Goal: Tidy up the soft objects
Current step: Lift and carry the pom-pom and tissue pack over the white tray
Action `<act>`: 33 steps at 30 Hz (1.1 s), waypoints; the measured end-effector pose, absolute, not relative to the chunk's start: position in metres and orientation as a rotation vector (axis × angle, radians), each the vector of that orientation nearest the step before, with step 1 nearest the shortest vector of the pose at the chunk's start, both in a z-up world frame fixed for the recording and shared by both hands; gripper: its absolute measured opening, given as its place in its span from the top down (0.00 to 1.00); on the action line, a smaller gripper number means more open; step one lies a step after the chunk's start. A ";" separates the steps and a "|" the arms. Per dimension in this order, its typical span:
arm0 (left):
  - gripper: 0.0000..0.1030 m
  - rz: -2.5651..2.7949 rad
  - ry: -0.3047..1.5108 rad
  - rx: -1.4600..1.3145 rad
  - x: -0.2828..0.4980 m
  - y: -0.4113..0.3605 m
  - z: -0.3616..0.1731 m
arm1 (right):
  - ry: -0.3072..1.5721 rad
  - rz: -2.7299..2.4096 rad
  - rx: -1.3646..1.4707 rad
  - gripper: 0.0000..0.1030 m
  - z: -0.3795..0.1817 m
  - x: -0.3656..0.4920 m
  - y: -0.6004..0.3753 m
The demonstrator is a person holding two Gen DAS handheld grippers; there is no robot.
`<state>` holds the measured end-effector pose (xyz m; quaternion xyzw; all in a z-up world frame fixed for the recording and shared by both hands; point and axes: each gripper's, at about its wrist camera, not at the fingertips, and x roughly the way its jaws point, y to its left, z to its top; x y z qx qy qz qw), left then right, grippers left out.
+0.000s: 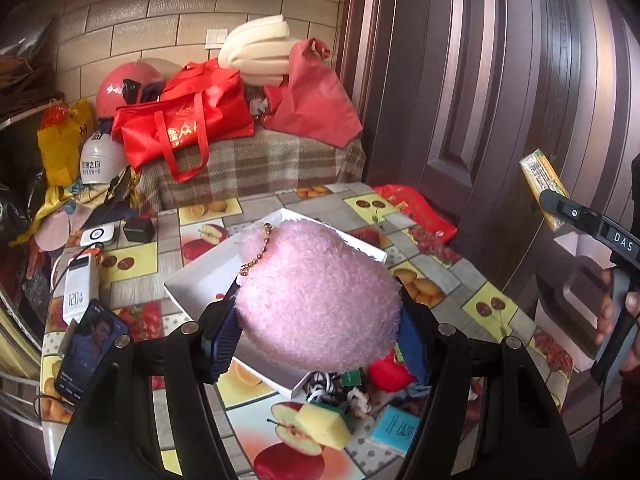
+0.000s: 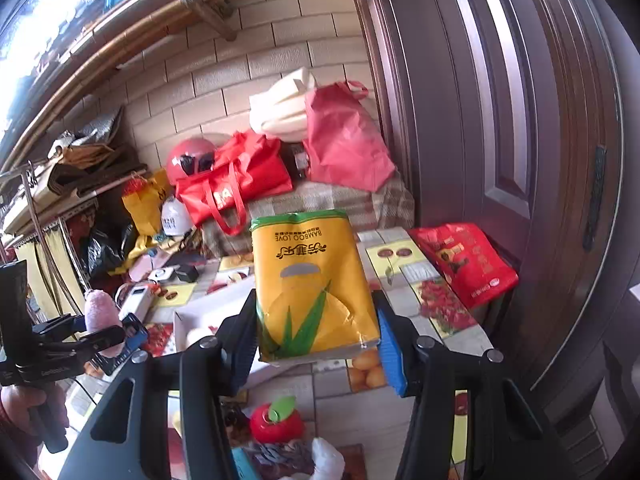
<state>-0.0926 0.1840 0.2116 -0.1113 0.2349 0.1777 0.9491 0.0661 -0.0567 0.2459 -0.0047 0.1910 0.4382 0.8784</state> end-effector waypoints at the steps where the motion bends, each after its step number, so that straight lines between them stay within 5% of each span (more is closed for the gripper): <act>1: 0.35 0.362 0.464 -0.225 -0.092 0.181 0.217 | 0.387 0.924 0.006 0.49 0.252 0.065 -0.057; 33: 0.34 0.435 0.490 -0.249 -0.092 0.184 0.208 | 0.424 0.970 -0.009 0.49 0.248 0.062 -0.037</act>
